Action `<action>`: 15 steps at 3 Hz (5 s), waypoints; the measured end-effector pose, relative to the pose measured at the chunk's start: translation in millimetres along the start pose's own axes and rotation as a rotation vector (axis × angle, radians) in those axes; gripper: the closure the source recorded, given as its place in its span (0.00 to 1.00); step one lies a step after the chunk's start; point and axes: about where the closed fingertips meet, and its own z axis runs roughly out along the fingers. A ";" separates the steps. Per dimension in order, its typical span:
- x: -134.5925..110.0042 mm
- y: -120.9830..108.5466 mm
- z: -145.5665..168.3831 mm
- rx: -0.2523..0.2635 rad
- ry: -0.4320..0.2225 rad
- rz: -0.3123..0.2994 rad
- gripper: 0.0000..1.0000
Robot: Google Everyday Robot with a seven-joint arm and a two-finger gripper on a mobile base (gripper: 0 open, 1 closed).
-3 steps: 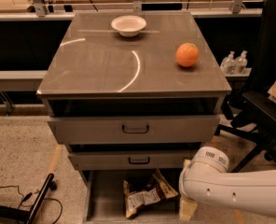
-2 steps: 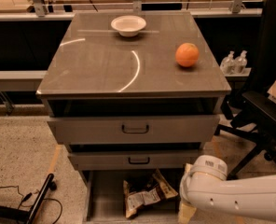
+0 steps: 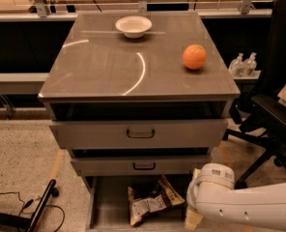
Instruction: Pick brown chip bag from bottom drawer and place on counter
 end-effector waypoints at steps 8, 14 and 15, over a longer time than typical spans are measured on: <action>-114.8 45.6 220.3 -0.002 -0.356 -0.024 0.00; -179.7 38.4 353.3 -0.034 -0.570 -0.073 0.25; -180.7 39.1 352.9 -0.035 -0.571 -0.071 0.47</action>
Offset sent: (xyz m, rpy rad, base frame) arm 0.0344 0.0871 -0.1383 0.1135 -0.0059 0.1268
